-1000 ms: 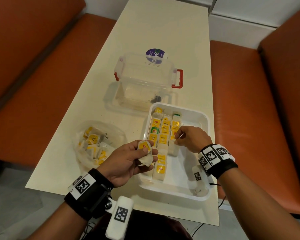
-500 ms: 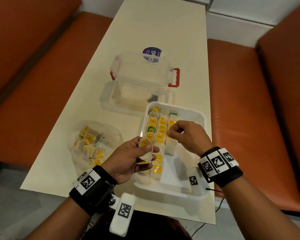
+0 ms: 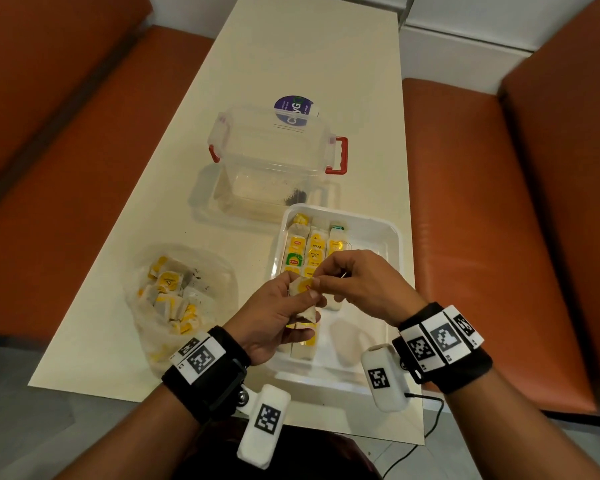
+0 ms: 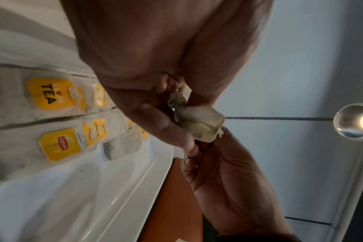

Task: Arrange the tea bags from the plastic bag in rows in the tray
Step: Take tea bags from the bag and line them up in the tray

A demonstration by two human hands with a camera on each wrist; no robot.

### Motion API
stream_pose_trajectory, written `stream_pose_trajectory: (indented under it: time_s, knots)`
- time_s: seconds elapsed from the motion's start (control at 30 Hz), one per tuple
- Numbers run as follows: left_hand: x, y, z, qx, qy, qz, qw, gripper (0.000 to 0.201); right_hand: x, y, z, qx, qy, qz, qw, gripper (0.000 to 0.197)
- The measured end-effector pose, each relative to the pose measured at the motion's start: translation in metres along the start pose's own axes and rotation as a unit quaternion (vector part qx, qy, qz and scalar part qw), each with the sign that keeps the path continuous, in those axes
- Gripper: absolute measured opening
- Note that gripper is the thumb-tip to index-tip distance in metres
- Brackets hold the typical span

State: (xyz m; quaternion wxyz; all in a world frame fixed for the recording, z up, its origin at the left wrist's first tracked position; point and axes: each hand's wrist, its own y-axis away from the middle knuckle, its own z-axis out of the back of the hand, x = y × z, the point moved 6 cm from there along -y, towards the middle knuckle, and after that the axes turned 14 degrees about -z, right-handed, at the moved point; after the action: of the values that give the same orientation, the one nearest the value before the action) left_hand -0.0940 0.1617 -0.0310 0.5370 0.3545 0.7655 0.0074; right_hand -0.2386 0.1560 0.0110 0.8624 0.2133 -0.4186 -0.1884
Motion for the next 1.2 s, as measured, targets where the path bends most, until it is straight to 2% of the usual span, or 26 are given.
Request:
stream_pose_trajectory:
  time_s: [0.07,0.47,0.67,0.8,0.93,1.07,1.2]
  knots:
    - [0.002,0.000,-0.002,0.001,0.002,0.004,1.000,0.030,-0.002,0.000,0.001,0.004,-0.017,-0.009,1.000,0.007]
    - [0.009,0.000,-0.004,0.007,0.065,0.017,0.998,0.032,-0.001,0.003,0.008,0.009,-0.033,-0.011,0.999,0.006]
    - [0.007,0.001,0.003,0.019,0.012,0.011,1.000,0.050,0.002,0.006,0.011,0.005,-0.071,-0.010,0.997,0.005]
    - [0.007,0.001,0.011,0.028,0.006,0.006,1.000,0.038,0.006,0.010,0.014,0.006,-0.102,-0.007,0.995,0.005]
    - [0.008,-0.001,0.016,0.009,0.022,0.017,1.000,0.022,0.010,0.013,0.018,-0.002,-0.129,-0.004,0.992,0.007]
    - [0.004,-0.003,0.027,-0.020,0.031,0.019,0.999,0.022,0.010,0.015,0.024,-0.003,-0.133,0.000,0.991,0.005]
    - [-0.015,-0.004,0.030,0.049,-0.001,-0.021,0.999,0.042,0.009,0.015,0.023,0.020,-0.095,-0.003,0.995,0.004]
